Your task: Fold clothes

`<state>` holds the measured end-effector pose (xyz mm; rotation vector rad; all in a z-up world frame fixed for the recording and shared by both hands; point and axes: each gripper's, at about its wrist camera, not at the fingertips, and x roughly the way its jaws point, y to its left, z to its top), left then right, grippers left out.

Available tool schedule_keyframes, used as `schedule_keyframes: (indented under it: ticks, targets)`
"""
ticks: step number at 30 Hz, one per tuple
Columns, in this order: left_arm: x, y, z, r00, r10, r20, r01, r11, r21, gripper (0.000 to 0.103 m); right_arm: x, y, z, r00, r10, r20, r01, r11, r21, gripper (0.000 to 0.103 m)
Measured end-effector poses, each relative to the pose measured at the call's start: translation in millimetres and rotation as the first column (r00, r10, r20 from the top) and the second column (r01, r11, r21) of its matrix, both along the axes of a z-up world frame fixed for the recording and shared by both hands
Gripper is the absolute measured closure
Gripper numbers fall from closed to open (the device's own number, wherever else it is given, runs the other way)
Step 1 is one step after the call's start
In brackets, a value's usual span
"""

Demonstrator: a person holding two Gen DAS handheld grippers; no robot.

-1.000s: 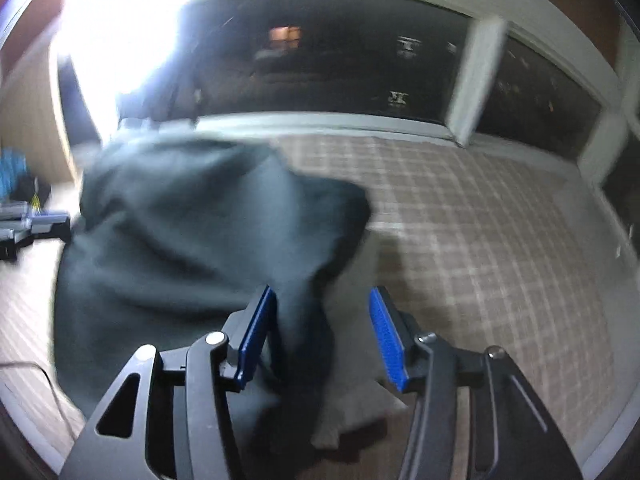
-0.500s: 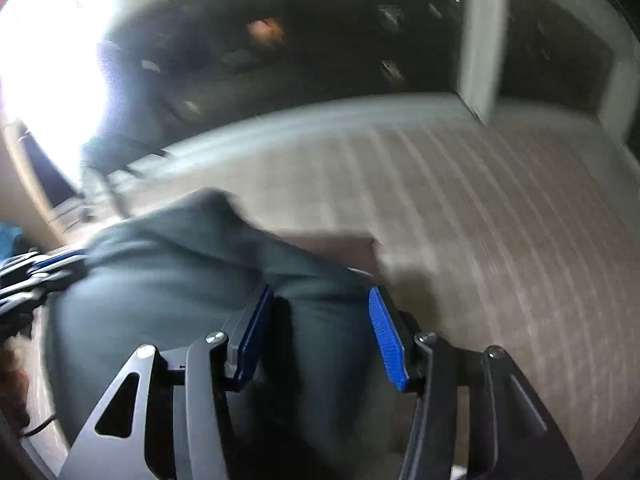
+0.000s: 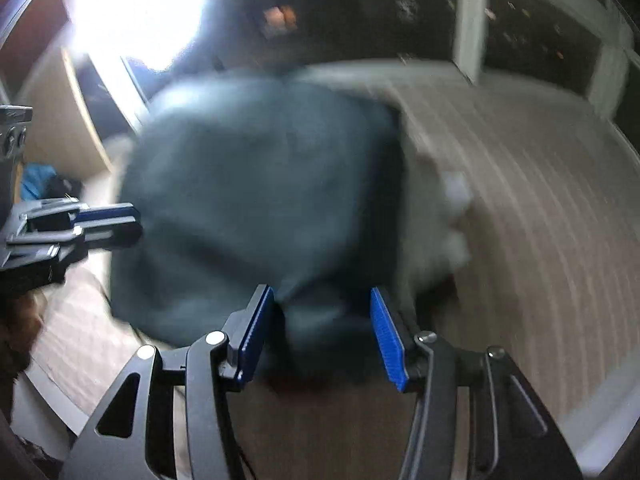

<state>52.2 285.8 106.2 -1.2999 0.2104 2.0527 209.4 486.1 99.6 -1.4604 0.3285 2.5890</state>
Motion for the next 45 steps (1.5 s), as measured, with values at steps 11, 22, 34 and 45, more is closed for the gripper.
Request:
schedule_keyframes:
  ticks: [11, 22, 34, 45]
  targets:
    - [81, -90, 69, 0.984, 0.136, -0.118, -0.135, 0.991, 0.013, 0.040, 102, -31, 46, 0.975, -0.208, -0.078, 0.205, 0.978, -0.039, 0.046]
    - [122, -138, 90, 0.962, 0.188, -0.197, -0.196, 0.980, -0.019, 0.028, 123, -127, 86, 0.969, -0.162, -0.185, 0.173, 0.984, 0.044, 0.042]
    - [160, -181, 83, 0.980, 0.155, -0.125, -0.155, 0.988, 0.013, 0.028, 161, -185, 96, 0.960, -0.219, -0.177, 0.248, 0.954, 0.167, 0.042]
    - [180, -191, 97, 0.980, 0.140, -0.144, -0.132, 0.989, 0.065, 0.028, 182, -193, 99, 0.949, -0.258, -0.181, 0.288, 0.944, 0.164, 0.042]
